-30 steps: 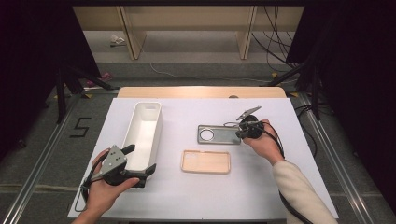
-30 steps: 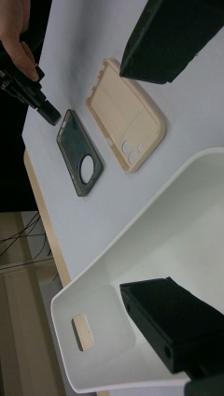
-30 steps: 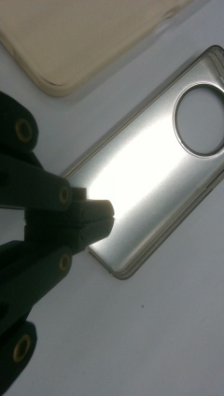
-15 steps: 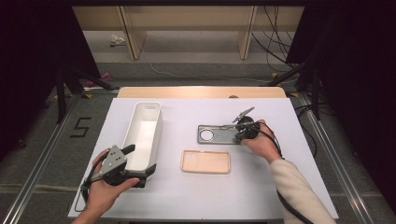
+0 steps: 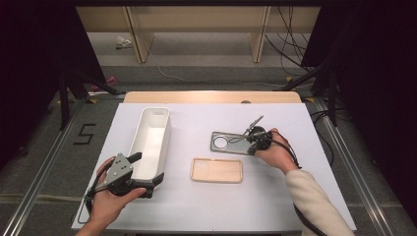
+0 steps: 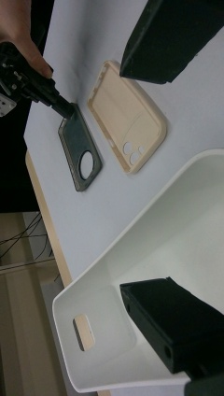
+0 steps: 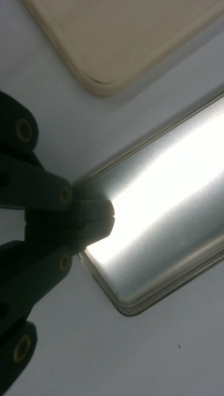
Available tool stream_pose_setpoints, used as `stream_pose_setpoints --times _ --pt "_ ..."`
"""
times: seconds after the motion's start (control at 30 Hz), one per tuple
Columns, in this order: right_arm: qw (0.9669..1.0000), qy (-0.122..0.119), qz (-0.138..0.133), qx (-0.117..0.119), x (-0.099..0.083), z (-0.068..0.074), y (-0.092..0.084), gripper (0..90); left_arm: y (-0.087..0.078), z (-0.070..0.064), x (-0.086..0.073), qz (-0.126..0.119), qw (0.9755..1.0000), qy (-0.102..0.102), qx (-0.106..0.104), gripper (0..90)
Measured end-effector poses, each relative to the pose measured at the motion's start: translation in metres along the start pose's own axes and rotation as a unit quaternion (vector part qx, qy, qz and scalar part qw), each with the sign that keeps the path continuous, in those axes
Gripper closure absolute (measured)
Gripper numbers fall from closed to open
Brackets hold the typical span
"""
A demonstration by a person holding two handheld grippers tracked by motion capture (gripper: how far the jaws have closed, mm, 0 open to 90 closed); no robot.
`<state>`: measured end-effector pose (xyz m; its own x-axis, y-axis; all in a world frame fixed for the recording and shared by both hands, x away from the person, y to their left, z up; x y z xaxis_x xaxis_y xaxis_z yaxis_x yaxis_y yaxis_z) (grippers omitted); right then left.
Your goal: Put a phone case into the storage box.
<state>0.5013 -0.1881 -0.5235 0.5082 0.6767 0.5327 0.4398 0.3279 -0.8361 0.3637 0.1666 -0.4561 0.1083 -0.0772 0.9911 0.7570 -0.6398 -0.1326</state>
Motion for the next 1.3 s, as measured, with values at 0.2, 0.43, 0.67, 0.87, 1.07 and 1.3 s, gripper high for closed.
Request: stream_pose_setpoints --times 0.2,0.43,0.67,0.87,1.07,1.3 --pt "0.9994 -0.007 0.035 0.003 -0.012 0.009 -0.011 90.0 -0.001 -0.001 0.001 -0.002 1.0 0.001 -0.001 0.0" --pt "0.9976 0.001 0.068 0.014 -0.029 0.024 -0.025 90.0 -0.001 0.0 0.001 -0.003 1.0 -0.001 -0.001 0.0" --pt "0.9956 0.009 0.082 0.044 -0.047 0.049 -0.041 90.0 -0.001 -0.001 0.001 -0.003 1.0 -0.001 -0.001 0.0" --pt "0.9945 0.015 0.08 0.067 -0.053 0.062 -0.047 90.0 -0.001 -0.001 0.001 -0.002 1.0 0.0 -0.002 0.0" --pt "0.9934 0.02 0.074 0.086 -0.05 0.072 -0.046 90.0 -0.001 -0.001 0.001 -0.003 1.0 -0.002 -0.001 0.0" --pt "0.9925 0.023 0.062 0.103 -0.044 0.081 -0.043 90.0 -0.001 -0.001 0.001 -0.003 1.0 0.0 -0.002 0.0"
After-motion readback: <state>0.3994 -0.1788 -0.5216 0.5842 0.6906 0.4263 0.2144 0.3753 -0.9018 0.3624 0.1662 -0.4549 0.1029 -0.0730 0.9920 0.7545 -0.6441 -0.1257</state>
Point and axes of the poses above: each handheld gripper's, and its own axes: y roughly forward along the jaws, x roughly out of its top, z roughly to its left, the point moved 7 cm from there along y, roughly forward along the jaws, and after that the axes turned 12 degrees about -z, right-handed, at the moved point
